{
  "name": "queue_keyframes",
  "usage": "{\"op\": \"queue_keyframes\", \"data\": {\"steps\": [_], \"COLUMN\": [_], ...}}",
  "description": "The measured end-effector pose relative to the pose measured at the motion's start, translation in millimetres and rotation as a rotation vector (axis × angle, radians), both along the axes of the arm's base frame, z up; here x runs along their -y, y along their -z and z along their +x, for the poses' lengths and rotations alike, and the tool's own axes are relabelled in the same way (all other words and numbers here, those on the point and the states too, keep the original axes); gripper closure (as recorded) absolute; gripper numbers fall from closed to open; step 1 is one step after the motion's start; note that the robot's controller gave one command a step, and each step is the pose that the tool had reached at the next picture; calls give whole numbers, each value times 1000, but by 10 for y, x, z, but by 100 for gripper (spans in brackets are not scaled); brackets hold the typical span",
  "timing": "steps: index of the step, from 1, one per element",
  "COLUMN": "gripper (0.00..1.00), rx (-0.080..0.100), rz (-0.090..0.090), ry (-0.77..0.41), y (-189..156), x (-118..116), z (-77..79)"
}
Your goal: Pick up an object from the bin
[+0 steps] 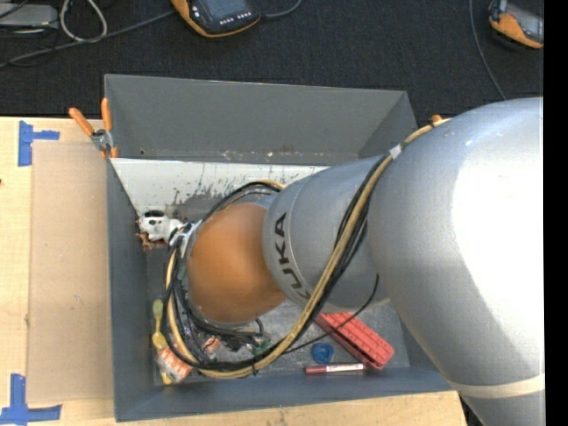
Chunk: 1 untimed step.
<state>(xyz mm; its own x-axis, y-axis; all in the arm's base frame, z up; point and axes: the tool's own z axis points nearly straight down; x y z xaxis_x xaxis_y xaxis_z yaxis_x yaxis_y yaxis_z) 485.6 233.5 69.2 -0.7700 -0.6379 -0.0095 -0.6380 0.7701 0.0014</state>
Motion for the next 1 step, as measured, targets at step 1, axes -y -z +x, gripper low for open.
{"op": "queue_keyframes", "data": {"steps": [1], "gripper": [100], "rx": [-1], "rz": [0], "ry": [2], "y": [0], "x": [5], "z": [0]}}
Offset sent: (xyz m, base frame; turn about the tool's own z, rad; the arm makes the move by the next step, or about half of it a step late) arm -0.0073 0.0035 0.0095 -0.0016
